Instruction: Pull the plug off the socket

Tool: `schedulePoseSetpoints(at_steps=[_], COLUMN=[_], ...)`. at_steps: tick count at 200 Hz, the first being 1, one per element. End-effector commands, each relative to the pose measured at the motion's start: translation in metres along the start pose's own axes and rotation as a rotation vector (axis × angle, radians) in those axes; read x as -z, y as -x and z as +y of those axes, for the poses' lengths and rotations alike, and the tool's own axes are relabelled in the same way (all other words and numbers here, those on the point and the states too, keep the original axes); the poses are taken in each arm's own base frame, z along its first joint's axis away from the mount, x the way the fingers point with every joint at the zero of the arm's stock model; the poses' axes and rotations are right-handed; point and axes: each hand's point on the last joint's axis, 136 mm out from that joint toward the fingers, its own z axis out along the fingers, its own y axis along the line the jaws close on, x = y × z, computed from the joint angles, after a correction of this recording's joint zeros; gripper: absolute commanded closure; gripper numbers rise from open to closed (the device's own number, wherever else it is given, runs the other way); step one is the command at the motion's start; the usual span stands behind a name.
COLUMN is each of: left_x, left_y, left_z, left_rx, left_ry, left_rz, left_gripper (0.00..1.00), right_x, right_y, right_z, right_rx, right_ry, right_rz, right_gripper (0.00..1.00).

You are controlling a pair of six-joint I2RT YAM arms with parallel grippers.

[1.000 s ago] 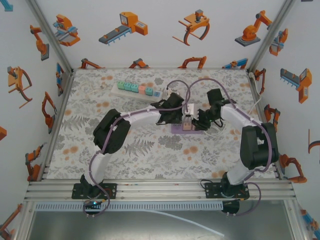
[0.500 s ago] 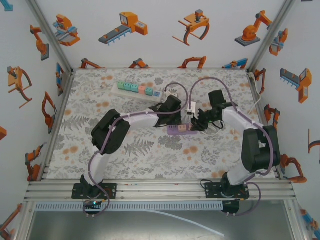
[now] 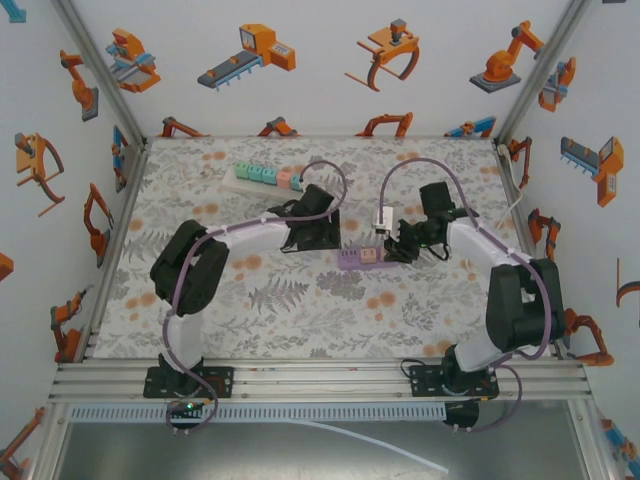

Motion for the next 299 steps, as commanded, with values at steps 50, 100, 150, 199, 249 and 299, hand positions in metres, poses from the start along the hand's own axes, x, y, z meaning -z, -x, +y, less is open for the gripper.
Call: schedulePoseSetpoints(at_steps=[50,100,150,199,249,299], left_x=[0.019,0.01,0.011,-0.021,-0.044,-0.057], left_y=[-0.054,-0.02,-0.001,-0.009,-0.043,-0.08], left_z=[-0.035,-0.032,-0.049,-0.041,-0.018,0.035], left_rx=[-0.034,0.038,0.063,0.089,0.014,-0.115], left_ry=[-0.142,-0.172,-0.303,-0.25,-0.076,0.272], left_rz=[0.152,0.002,-0.082,-0.021,0.125,0.245], left_gripper=[0.4,0.39,0.32,0.4,0.48,0.52], right_x=[-0.011,-0.01,-0.012,-0.011,-0.011,-0.004], right_y=[0.001,0.004,0.004,0.004,0.009,0.05], right_z=[-0.012,-0.007,-0.006,-0.006,-0.005,-0.014], right_rx=[0.091,0.085,0.072,0.068,0.065,0.043], right_ry=[-0.037,-0.026,-0.011,-0.014,-0.006,-0.024], right_rz=[0.018,0.004,-0.005,-0.003,-0.025,-0.198], right_gripper=[1.0,1.0,1.0,1.0,1.0,1.0])
